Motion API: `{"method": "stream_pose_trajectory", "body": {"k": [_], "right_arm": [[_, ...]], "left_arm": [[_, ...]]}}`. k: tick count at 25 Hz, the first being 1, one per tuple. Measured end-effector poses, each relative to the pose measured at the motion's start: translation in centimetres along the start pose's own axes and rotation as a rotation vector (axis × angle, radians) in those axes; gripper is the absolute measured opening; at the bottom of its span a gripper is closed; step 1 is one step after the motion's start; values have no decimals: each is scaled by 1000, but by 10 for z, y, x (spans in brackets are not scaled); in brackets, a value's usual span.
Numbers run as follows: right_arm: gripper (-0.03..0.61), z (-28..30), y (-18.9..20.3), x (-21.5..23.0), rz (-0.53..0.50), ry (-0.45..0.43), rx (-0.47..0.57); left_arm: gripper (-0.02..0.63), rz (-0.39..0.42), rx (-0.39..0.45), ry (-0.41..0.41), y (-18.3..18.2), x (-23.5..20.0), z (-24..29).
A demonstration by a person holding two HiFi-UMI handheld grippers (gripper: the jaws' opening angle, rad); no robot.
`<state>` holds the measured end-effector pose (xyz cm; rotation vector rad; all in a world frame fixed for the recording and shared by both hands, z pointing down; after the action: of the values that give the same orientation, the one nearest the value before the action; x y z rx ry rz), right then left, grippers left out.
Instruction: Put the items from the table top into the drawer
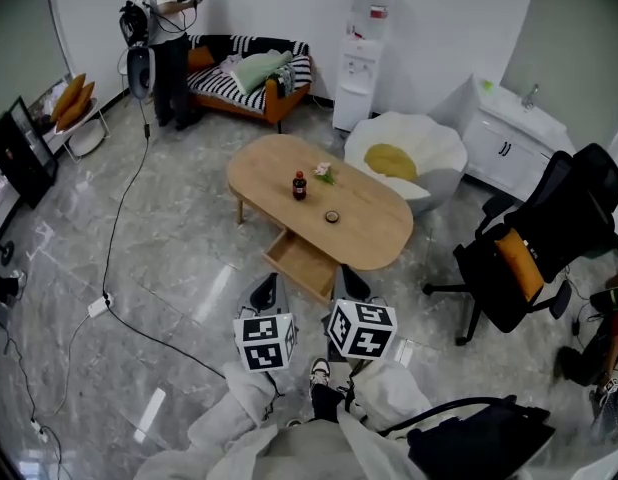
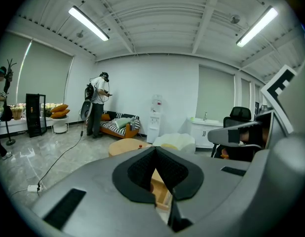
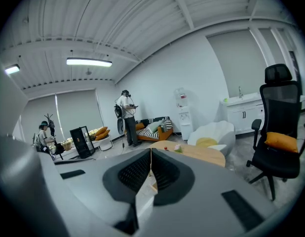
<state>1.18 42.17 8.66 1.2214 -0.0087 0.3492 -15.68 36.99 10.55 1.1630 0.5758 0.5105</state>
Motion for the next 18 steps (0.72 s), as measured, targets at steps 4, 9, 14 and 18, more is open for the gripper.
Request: {"method": "stream_pose_trajectory", "body": {"k": [4,9,14,18], "right_arm": [[61,35,-17,16,-1,-3,-11],[61,53,-30,11,-3,-6,-20],[61,104,-47,38,-3,-20,-33],[61,125,-55,54,0,-10,-51]], "left_arm": [[-6,6,3,-9,-16,-1,38],[-6,12,-2,-8,-28,-11,51],[-6,11,-21,-25,-38,-12,108],[-6,16,-34,-24,-44,-10,134]]}}
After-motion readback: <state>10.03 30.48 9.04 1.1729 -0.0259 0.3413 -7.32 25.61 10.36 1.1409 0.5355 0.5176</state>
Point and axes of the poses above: the fingertips, and each gripper's own axes: z forward along the fingers, x to its right, y out of its underside, the point moved 8 cm from there along -z, backward along the fingers, and after that the axes turned 6 degrees about y, right-handed, at the moved point
